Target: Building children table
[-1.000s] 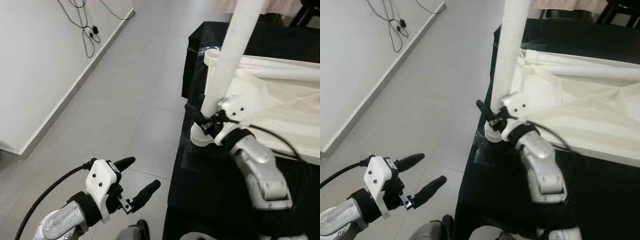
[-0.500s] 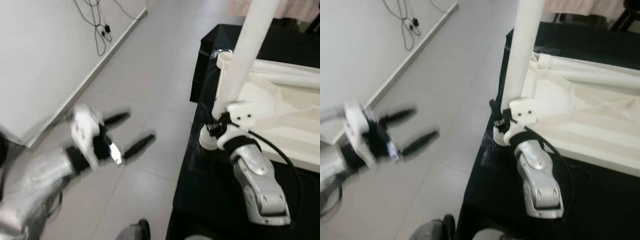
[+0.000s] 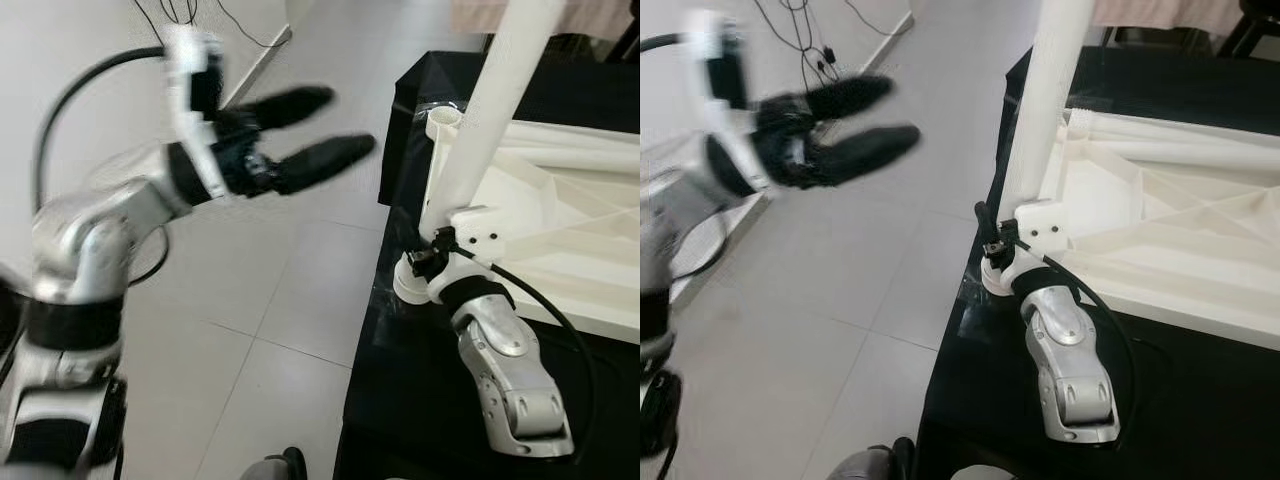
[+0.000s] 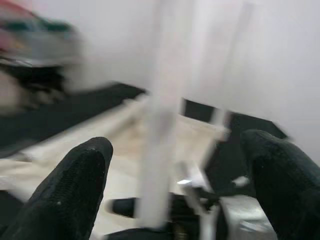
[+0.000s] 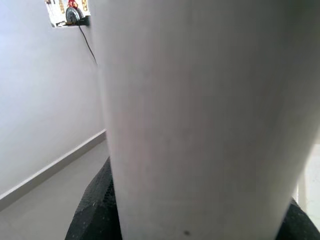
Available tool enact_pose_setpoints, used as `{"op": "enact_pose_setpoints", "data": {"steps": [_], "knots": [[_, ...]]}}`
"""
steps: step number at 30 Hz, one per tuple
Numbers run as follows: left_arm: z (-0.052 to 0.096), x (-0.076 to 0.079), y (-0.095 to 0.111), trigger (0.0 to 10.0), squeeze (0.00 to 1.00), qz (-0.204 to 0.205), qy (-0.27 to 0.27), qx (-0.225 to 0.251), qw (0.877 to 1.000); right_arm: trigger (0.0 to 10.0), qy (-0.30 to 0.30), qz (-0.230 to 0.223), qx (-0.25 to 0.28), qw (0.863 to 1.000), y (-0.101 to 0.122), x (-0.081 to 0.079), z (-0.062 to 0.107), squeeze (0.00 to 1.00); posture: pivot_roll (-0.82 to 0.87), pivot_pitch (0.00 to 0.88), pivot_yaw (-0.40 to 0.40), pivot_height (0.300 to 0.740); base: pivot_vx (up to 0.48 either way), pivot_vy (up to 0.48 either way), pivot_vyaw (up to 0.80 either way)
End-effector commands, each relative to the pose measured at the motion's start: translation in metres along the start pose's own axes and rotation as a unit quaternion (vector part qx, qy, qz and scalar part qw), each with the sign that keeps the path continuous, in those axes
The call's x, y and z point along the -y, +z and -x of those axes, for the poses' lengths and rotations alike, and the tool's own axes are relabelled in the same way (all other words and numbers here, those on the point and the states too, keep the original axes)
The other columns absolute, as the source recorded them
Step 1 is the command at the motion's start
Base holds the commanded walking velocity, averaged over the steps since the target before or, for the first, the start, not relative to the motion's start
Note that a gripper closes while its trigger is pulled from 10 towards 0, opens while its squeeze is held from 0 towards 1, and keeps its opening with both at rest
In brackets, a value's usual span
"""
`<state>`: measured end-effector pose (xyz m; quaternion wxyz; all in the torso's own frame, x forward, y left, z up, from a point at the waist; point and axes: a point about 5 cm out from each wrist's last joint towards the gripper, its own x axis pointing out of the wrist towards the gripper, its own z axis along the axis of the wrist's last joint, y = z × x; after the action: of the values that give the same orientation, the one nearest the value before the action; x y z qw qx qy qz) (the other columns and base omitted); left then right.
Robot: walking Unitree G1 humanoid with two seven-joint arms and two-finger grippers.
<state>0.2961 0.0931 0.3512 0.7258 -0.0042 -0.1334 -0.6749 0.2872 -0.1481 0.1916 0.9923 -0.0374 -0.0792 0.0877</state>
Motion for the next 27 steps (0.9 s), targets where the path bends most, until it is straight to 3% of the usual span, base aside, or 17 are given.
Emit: {"op": "enact_pose_setpoints", "data": {"steps": [1,2,5,13,21,22,27], "knots": [[-0.01,-0.01,-0.007,10.0,0.0,0.019,-0.029,-0.03,0.999,10.0,-0.018,-0.005,-0.107,0.994,-0.043,0.006,0.014,0.0,0.01,0.22,0.104,0.74,0.0,0.0,0.0],[-0.01,-0.01,-0.007,10.0,0.0,0.019,-0.029,-0.03,0.999,10.0,-0.018,-0.005,-0.107,0.994,-0.043,0.006,0.014,0.0,0.01,0.22,0.104,0.74,0.0,0.0,0.0],[-0.028,-0.03,-0.006,10.0,0.0,0.0,-0.033,-0.057,0.998,10.0,-0.001,0.002,-0.094,0.996,-0.039,0.001,0.013,0.0,0.01,0.221,0.109,0.74,0.0,0.0,0.0],[-0.049,-0.049,0.0,10.0,0.0,-0.037,-0.007,-0.065,0.997,10.0,0.021,0.006,-0.084,0.996,-0.036,-0.004,0.013,0.0,0.01,0.226,0.109,0.74,0.0,0.0,0.0],[-0.072,-0.043,0.005,10.0,0.0,-0.033,-0.072,-0.05,0.996,10.0,0.033,0.011,-0.085,0.996,-0.035,-0.008,0.012,0.0,0.0,0.231,0.11,0.74,0.0,0.0,0.0],[-0.078,-0.039,0.009,10.0,0.0,-0.029,-0.106,-0.042,0.993,10.0,0.036,0.011,-0.086,0.996,-0.035,-0.008,0.012,0.0,-0.01,0.234,0.111,0.74,0.0,0.0,0.0],[-0.075,-0.031,0.015,10.0,0.0,-0.028,-0.16,-0.046,0.986,10.0,0.039,0.008,-0.089,0.995,-0.036,-0.009,0.012,0.0,-0.01,0.238,0.112,0.74,0.0,0.0,0.0]]}}
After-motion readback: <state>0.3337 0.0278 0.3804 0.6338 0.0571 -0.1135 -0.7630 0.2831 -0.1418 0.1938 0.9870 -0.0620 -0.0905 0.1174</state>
